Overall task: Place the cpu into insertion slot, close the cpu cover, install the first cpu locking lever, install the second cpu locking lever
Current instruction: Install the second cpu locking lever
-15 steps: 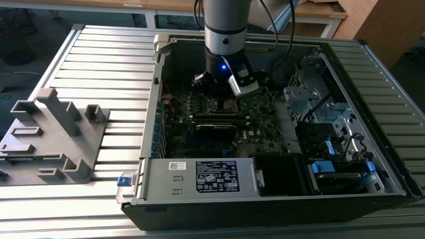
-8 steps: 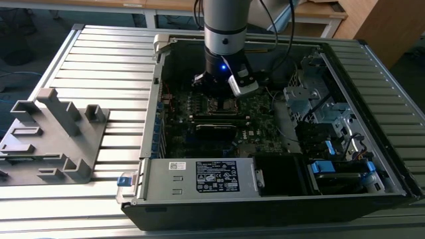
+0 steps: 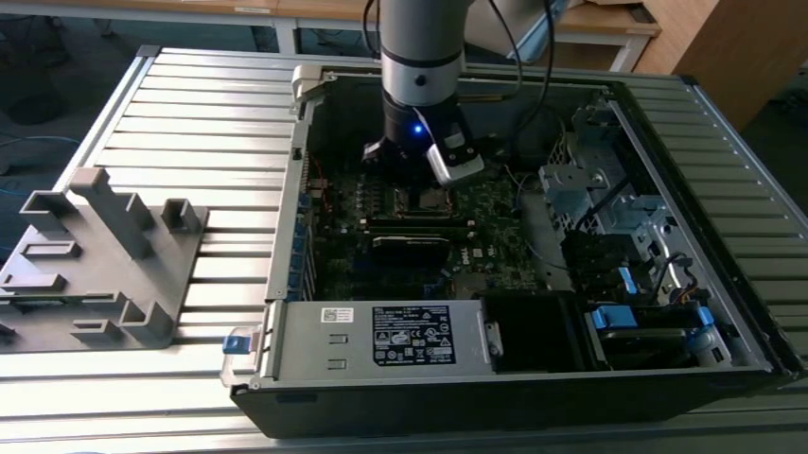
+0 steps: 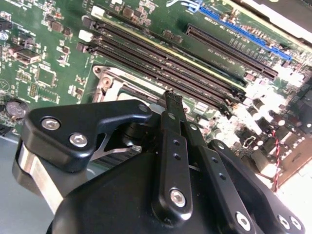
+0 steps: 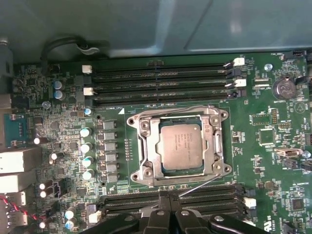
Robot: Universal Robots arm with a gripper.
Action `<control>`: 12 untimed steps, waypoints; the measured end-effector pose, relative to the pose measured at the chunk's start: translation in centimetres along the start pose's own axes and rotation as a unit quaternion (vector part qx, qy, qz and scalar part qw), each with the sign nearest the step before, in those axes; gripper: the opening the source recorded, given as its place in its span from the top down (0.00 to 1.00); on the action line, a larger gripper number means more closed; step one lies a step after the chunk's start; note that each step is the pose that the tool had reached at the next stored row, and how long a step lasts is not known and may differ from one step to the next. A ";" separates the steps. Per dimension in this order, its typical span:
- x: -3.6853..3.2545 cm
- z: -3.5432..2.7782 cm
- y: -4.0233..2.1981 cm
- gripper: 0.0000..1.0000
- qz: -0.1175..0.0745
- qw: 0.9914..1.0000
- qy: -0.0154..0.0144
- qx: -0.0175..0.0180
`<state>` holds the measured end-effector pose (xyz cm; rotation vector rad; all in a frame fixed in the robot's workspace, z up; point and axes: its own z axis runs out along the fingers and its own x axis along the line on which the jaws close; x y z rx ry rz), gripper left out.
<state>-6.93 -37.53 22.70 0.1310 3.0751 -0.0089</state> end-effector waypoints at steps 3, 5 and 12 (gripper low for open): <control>0.16 0.39 -0.01 0.90 0.000 1.000 0.000 0.003; 0.22 0.69 -0.01 0.90 0.000 1.000 0.001 0.005; 0.28 1.04 -0.02 0.90 0.000 1.000 0.002 0.007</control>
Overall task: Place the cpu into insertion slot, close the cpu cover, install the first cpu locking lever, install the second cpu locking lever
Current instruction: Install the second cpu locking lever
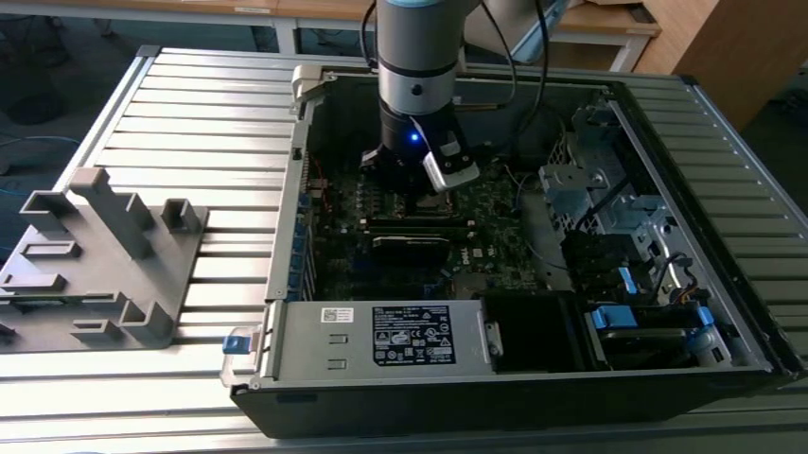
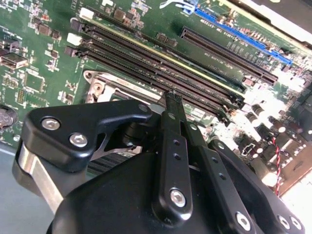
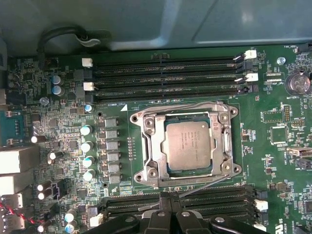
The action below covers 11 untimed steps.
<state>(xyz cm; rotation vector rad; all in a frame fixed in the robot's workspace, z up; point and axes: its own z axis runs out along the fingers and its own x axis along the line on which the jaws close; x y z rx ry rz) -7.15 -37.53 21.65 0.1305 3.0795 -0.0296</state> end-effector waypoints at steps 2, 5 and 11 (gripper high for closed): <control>0.00 0.01 0.00 0.90 0.000 1.000 0.000 0.000; 0.25 0.11 -0.02 0.90 0.000 1.000 0.000 0.000; 0.70 0.70 -0.04 0.90 0.000 1.000 0.000 0.000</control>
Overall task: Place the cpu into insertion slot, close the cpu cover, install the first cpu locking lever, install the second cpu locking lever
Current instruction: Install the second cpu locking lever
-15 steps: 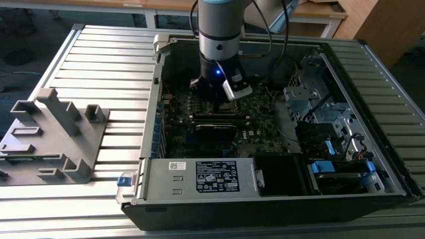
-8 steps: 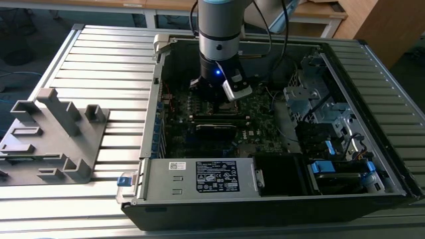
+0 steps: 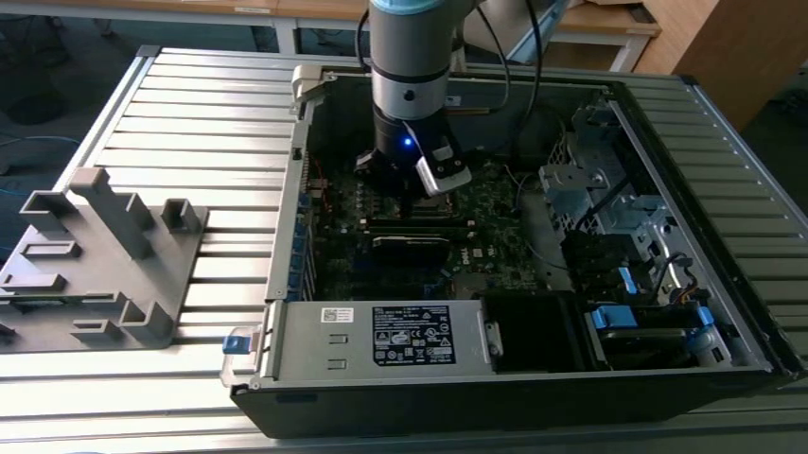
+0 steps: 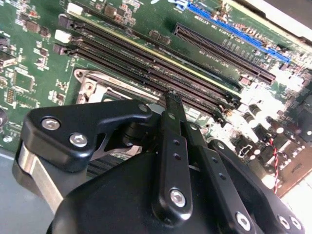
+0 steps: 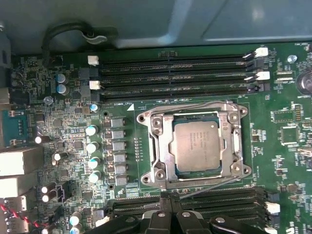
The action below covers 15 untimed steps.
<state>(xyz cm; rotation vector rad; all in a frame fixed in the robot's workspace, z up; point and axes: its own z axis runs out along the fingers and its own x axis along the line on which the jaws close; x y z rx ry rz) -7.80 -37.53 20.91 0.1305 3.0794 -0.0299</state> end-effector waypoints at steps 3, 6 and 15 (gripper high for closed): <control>0.02 0.11 0.00 0.90 0.000 1.000 0.000 0.000; 0.12 0.19 0.00 0.90 0.000 1.000 0.000 0.000; 0.54 0.44 0.03 0.90 0.000 1.000 0.000 0.000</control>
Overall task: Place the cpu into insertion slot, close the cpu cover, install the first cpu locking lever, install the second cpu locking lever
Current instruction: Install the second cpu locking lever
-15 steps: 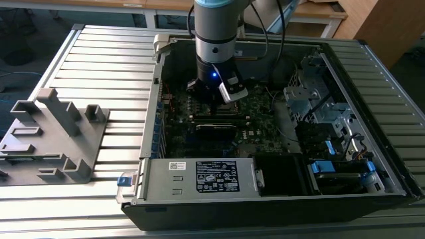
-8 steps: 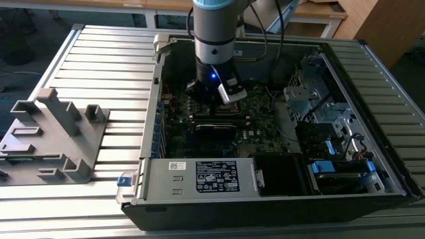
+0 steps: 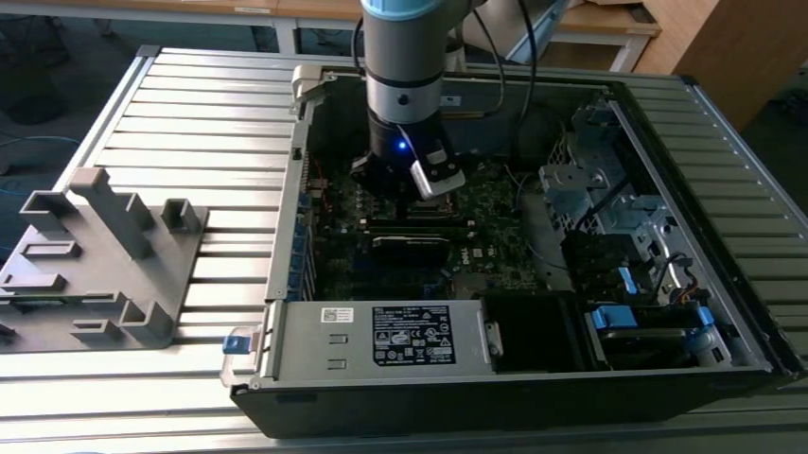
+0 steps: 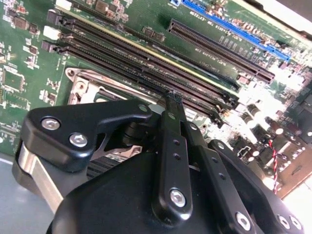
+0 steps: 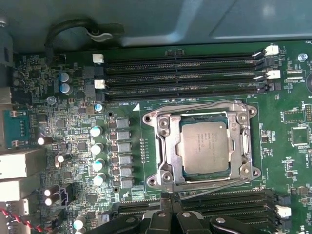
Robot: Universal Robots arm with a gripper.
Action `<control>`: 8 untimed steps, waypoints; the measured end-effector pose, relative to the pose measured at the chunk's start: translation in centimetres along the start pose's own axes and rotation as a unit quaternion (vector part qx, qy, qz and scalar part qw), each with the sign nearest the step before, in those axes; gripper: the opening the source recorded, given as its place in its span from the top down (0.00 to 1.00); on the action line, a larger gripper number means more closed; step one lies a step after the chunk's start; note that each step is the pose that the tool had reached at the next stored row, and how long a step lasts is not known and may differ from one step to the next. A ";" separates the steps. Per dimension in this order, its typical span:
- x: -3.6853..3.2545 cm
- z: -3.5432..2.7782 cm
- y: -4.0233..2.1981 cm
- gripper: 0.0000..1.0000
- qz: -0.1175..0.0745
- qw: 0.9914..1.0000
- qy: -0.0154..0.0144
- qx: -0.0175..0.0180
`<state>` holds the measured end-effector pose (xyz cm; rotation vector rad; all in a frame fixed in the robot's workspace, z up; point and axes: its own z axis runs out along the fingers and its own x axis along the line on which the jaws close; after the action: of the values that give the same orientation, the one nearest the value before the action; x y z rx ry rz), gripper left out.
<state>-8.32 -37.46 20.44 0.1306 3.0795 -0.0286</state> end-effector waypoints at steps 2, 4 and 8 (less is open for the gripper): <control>0.04 0.05 0.01 0.90 0.000 1.000 0.000 -0.001; 0.07 0.10 0.04 0.90 0.000 1.000 0.000 -0.003; 0.22 0.21 0.12 0.90 0.001 1.000 0.001 -0.012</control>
<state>-8.51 -37.33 20.21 0.1316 3.0804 0.0082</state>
